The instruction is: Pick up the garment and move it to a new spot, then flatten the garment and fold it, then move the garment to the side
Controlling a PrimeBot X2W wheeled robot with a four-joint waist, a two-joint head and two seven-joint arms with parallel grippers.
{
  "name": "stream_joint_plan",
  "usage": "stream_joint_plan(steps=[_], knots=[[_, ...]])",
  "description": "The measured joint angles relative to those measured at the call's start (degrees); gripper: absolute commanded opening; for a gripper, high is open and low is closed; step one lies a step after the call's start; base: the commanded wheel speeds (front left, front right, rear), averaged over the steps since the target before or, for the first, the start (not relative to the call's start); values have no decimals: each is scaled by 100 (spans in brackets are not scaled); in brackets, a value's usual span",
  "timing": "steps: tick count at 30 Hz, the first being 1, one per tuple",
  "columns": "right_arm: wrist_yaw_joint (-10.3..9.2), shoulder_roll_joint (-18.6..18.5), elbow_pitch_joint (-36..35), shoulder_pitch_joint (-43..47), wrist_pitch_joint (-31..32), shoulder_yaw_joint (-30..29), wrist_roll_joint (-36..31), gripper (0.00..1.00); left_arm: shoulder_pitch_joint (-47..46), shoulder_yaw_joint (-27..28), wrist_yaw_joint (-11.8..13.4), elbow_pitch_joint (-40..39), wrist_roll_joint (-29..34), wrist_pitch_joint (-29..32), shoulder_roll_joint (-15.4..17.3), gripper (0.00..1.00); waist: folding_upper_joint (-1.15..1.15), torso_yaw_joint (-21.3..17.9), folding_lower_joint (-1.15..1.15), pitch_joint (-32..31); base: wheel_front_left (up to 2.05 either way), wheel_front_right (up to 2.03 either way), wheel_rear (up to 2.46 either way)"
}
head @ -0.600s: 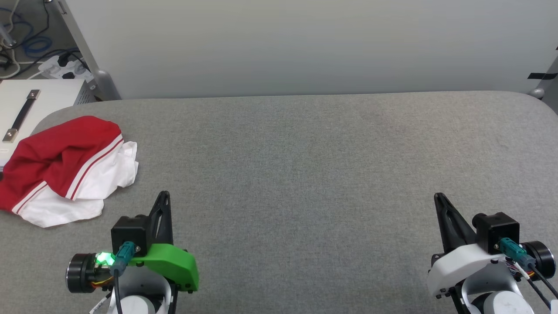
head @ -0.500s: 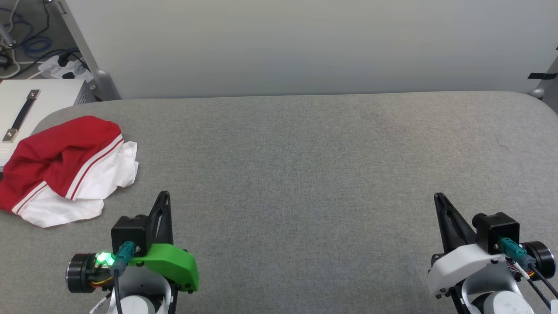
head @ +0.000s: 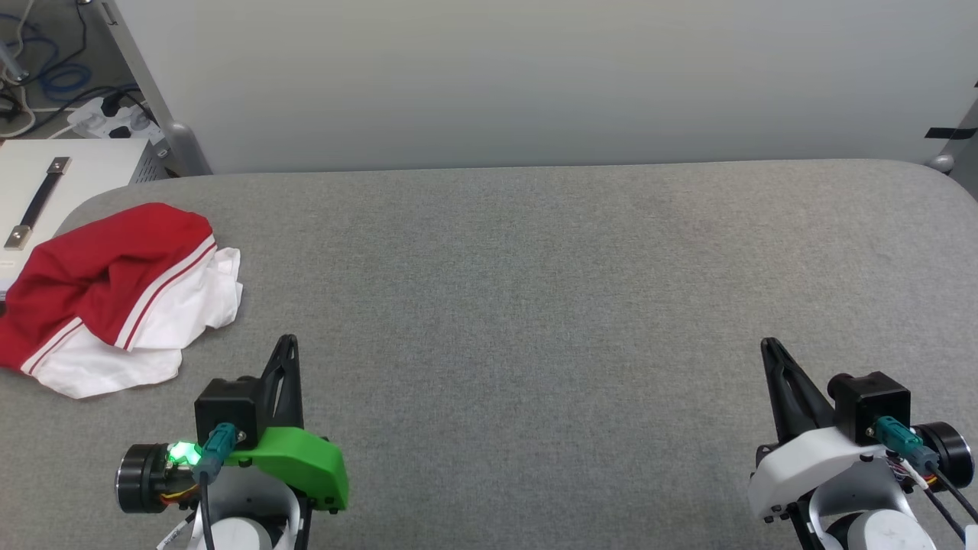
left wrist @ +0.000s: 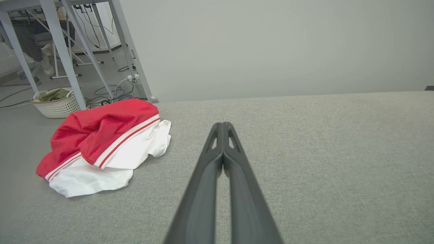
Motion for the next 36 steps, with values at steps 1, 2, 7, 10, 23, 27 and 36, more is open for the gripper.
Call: stream_joint_plan(steps=[1,2,7,10,23,27,36], knots=[[0,0,0,0,0,0,0,0,0,0,0,0,0,0,0,0,0,0,0,0,0,0,0],[0,0,0,0,0,0,0,0,0,1,0,0,0,0,0,0,0,0,0,0,0,0,0],[0,0,0,0,0,-1,0,0,0,1,0,0,0,0,0,0,0,0,0,0,0,0,0],[0,0,0,0,0,-2,0,0,0,0,0,0,0,0,0,0,0,0,0,0,0,0,0],[0,0,0,0,0,-1,0,0,0,1,0,0,0,0,0,0,0,0,0,0,0,0,0],[0,0,0,0,0,-1,0,0,0,1,0,-1,0,0,0,0,0,0,0,0,0,0,0],[0,-2,0,0,0,-7,3,100,-1,0,0,1,-2,0,1,100,0,0,0,0,0,0,0]])
